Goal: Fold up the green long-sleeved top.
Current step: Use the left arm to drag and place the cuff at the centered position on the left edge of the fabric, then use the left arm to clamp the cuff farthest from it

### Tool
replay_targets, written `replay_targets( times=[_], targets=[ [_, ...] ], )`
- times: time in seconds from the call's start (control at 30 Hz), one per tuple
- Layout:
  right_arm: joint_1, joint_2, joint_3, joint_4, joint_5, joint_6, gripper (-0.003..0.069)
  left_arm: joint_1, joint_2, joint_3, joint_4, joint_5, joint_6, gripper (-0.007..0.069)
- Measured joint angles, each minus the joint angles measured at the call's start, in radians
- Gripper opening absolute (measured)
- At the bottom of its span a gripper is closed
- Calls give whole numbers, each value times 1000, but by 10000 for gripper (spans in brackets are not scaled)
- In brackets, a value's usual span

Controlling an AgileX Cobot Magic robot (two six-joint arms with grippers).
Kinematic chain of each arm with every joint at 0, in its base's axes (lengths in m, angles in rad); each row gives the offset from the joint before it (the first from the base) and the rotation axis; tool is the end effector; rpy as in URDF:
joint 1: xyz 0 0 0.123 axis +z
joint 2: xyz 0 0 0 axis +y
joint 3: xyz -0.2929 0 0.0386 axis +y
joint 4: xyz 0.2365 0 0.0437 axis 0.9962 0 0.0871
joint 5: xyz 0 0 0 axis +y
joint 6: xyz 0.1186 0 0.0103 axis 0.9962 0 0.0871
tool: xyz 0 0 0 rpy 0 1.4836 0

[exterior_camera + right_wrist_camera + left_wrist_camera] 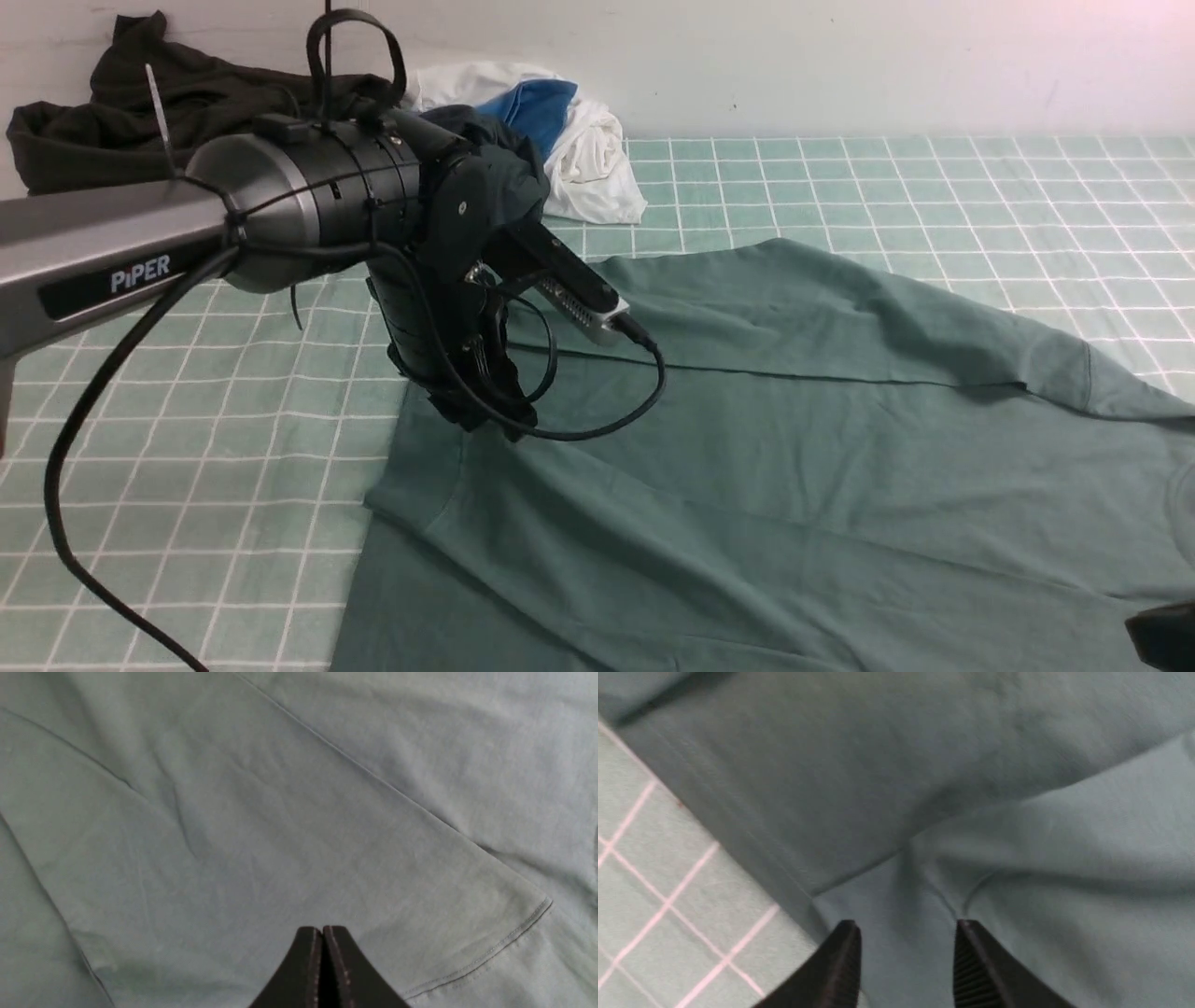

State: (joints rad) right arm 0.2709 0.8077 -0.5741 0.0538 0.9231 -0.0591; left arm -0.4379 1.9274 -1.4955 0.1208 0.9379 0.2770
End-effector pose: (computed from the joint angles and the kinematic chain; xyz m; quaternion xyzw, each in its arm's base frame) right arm 0.1170 0.0378 0.2448 -0.1488 0.9570 0.0509 0.2439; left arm 0.3721 -0.1615 0.2112 0.3722 0.9155 0.0416 0.1472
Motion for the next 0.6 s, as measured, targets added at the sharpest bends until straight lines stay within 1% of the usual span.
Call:
replay_targets(
  times=[0.03,0.07,0.1,0.17,0.23,0.27,0.3,0.43,0.6],
  targets=[
    [0,0,0,0,-1,0,-14,13,3,-15,2,0,-22,314],
    [0,0,0,0,-1,0,-14,13,3,-18,2,0,-26,314],
    [0,0,1,-1,-3,1,-14,38,12,-52,2,0,-67,362],
    [0,0,1,-1,-10,1,-14,77,31,-96,1,0,-112,401],
    [0,0,1,-1,-20,1,-14,117,68,-156,-9,0,-152,425],
    [0,0,1,-1,-22,1,-14,117,68,-156,-9,0,-152,425],
    [0,0,1,-1,-34,1,-14,149,102,-207,-26,-10,-174,430],
    [0,0,1,-1,-66,21,-14,198,202,-322,-70,-61,-193,430],
    [0,0,1,-2,-70,45,-14,212,317,-443,-115,-106,-196,430]
  ],
)
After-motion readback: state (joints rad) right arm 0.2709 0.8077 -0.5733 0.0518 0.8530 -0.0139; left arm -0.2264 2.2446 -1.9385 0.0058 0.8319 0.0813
